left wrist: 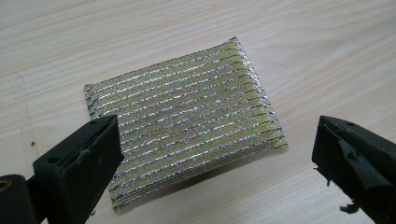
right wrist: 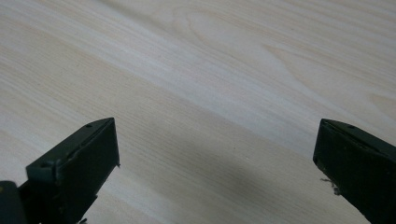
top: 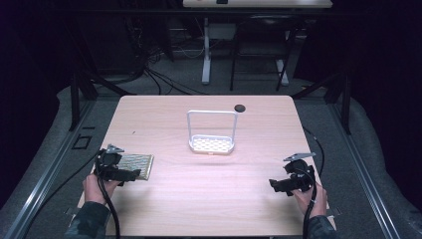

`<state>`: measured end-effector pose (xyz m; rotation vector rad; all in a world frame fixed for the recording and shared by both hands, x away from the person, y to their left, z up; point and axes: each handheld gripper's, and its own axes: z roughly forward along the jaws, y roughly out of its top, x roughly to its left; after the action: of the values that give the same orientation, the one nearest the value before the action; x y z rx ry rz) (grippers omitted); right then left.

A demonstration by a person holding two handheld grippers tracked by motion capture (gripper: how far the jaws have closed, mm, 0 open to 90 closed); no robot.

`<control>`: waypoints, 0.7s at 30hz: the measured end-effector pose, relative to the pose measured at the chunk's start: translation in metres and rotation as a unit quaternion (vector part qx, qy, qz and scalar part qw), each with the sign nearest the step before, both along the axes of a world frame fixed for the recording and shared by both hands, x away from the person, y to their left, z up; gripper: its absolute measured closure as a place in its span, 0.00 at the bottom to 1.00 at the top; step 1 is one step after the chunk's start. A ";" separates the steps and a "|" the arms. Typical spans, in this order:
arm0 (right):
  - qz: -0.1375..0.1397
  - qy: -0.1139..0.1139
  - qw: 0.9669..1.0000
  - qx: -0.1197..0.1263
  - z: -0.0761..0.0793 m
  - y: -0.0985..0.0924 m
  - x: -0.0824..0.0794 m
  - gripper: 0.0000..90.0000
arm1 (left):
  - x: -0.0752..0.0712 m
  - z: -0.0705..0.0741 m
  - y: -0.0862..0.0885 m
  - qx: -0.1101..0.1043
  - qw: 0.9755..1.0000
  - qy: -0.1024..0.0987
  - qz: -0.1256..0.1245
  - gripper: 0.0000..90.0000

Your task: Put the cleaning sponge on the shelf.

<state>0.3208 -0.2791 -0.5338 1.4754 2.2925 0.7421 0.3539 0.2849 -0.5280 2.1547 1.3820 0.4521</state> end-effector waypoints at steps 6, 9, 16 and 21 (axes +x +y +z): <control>0.006 0.012 1.000 0.012 -0.002 -0.001 0.004 0.00 | 0.002 0.001 0.000 0.004 1.000 0.004 0.008 0.01; 0.007 0.013 1.000 0.014 -0.003 -0.002 0.005 0.00 | 0.004 0.002 -0.001 0.007 1.000 0.005 0.004 0.01; 0.008 0.003 0.999 0.034 0.001 -0.005 0.005 0.00 | 0.010 0.000 -0.003 0.002 1.000 0.003 0.009 0.02; 0.012 0.007 0.999 0.035 0.001 -0.002 0.007 0.00 | 0.017 -0.004 -0.001 -0.013 1.000 0.009 0.020 0.06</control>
<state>0.3275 -0.2813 -0.5331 1.4913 2.3201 0.8282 0.3706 0.2837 -0.5324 2.1194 1.4343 0.4289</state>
